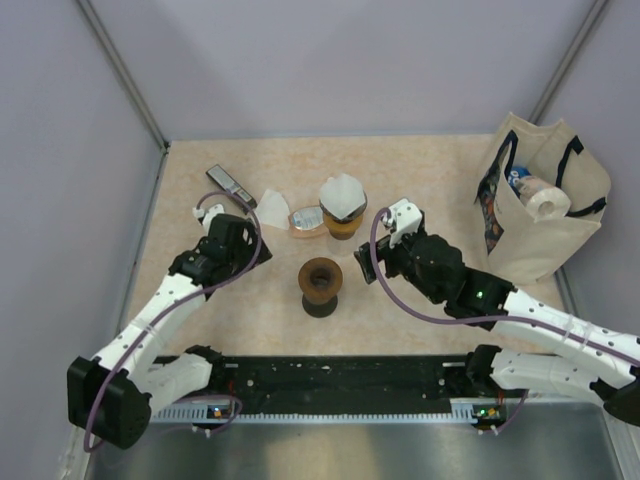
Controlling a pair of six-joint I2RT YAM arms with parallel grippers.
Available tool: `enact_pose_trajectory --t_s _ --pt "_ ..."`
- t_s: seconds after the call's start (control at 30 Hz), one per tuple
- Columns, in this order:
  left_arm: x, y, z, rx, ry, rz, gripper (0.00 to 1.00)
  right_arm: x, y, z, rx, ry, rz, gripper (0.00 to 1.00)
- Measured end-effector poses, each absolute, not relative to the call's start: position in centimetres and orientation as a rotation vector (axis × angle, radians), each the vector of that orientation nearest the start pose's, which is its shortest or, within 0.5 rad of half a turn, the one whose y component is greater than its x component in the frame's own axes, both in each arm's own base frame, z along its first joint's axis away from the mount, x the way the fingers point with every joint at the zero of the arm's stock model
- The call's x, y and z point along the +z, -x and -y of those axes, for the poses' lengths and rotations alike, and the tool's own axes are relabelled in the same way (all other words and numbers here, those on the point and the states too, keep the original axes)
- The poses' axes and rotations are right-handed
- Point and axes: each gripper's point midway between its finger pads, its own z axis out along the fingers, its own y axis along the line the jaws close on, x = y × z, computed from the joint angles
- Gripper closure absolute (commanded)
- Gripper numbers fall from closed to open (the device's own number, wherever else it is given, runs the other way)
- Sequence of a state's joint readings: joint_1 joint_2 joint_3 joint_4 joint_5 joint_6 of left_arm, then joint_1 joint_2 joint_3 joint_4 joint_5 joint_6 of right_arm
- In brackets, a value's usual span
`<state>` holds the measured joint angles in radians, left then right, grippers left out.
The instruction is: Place the coffee filter in the dripper
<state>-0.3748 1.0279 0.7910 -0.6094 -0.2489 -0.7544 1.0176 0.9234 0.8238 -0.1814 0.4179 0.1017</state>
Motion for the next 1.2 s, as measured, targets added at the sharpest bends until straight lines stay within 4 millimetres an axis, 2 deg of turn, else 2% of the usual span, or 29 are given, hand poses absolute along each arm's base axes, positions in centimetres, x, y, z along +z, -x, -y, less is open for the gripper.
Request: enact_pose_trajectory --t_s 0.1,0.27,0.57,0.77,0.97,1.2 --pt "13.5 -26.6 9.5 -0.300 0.650 -2.311 0.11 25.3 -22.9 -24.1 0.396 0.545 -1.766 0.02" --pt "13.1 -26.5 9.3 -0.335 0.805 -2.263 0.17 25.1 -22.7 -23.4 0.388 0.538 -1.767 0.02" --pt "10.1 -27.9 9.8 -0.308 0.959 -2.268 0.27 25.1 -22.7 -22.3 0.360 0.508 -1.764 0.02" --pt "7.6 -28.1 8.6 -0.159 1.019 -2.289 0.35 24.7 -22.6 -21.7 0.342 0.499 -1.768 0.02" --pt "6.5 -28.5 7.1 -0.008 1.043 -2.289 0.53 24.5 -22.8 -21.3 0.323 0.489 -1.771 0.02" --pt "6.6 -28.7 7.0 0.022 1.032 -2.296 0.85 24.5 -22.9 -21.2 0.312 0.483 -1.770 0.02"
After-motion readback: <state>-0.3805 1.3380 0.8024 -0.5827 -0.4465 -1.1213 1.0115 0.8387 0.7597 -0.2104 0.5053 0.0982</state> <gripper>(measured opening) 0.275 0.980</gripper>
